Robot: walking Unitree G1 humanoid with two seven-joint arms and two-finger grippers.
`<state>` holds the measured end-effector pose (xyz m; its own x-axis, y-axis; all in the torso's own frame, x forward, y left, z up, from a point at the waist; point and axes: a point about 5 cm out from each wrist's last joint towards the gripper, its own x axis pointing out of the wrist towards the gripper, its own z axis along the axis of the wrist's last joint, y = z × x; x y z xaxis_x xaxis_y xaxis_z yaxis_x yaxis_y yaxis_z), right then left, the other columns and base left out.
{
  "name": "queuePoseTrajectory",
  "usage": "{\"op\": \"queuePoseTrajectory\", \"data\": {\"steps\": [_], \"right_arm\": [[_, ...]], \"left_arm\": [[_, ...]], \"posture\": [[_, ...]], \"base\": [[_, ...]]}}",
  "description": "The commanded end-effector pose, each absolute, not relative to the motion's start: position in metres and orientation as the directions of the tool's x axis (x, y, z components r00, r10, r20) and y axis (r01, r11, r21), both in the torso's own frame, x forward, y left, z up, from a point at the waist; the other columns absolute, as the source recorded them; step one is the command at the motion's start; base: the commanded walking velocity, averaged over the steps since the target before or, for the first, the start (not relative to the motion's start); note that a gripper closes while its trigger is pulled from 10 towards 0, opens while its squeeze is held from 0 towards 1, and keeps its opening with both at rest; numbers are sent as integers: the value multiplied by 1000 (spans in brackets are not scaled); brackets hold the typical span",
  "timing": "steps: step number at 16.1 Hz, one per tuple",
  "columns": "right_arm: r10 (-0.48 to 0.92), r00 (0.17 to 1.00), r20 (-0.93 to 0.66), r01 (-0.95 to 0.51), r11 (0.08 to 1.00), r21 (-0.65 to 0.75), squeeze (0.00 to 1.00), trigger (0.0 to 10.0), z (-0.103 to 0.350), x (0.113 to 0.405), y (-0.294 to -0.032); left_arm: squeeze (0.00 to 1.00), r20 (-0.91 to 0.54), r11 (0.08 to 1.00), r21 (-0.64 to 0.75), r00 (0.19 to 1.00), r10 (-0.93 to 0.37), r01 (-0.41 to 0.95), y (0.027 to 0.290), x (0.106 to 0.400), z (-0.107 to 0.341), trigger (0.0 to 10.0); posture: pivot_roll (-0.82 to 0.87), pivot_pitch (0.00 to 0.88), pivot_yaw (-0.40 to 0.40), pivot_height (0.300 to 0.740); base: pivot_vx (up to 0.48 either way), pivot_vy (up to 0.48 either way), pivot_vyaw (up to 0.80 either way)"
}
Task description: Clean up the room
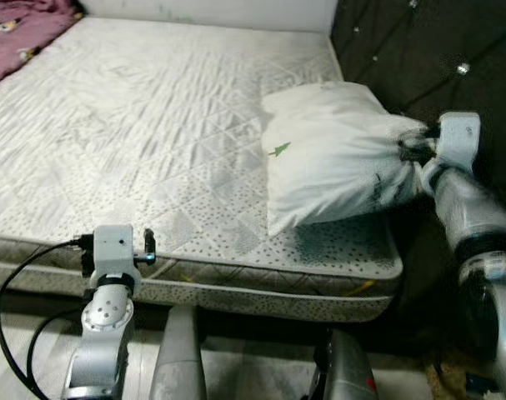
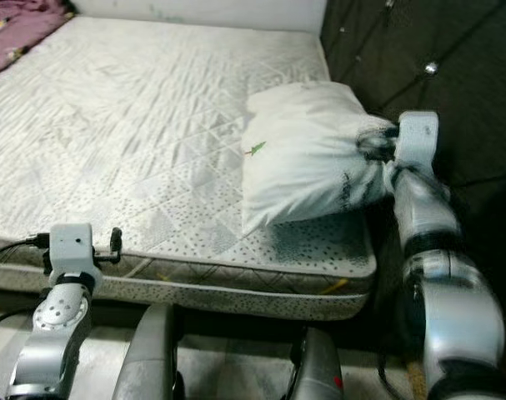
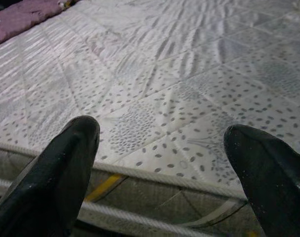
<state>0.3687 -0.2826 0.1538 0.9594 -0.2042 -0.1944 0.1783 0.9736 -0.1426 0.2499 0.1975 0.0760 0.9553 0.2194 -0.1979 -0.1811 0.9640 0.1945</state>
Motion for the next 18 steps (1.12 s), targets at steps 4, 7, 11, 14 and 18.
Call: {"op": "queuePoseTrajectory", "data": {"steps": [4, 7, 11, 14, 18], "right_arm": [[-166, 950, -264, 158, 986, -48, 0, 0, 102, 330, -246], [-6, 951, -309, 25, 998, 59, 0, 0, 81, 298, -179], [-10, 969, -247, 40, 992, 117, 0, 0, 99, 287, -167], [-60, 970, -237, 86, 991, 104, 0, 0, 104, 278, -177], [-72, 940, -332, 115, 987, 111, 0, 0, 85, 269, -179]], "left_arm": [[0, -199, 965, 206, 959, 200, -159, 198, 253, 76, 10000], [0, -200, 967, 202, 961, 193, -152, 194, 253, 75, 10000], [0, -200, 966, 202, 959, 203, -162, 196, 251, 75, 10000], [0, -200, 966, 202, 959, 202, -162, 196, 251, 75, 10000], [0, -198, 968, 199, 962, 190, -150, 192, 255, 75, 10000]], "posture": [[125, 0, -7, 575], [125, 0, -7, 575], [134, 0, -19, 575], [128, 0, -19, 575], [123, 0, -9, 575]], "base": [[0, 0, 0], [0, 0, 0], [0, 0, 0], [0, 0, 0], [0, 0, 0]]}}
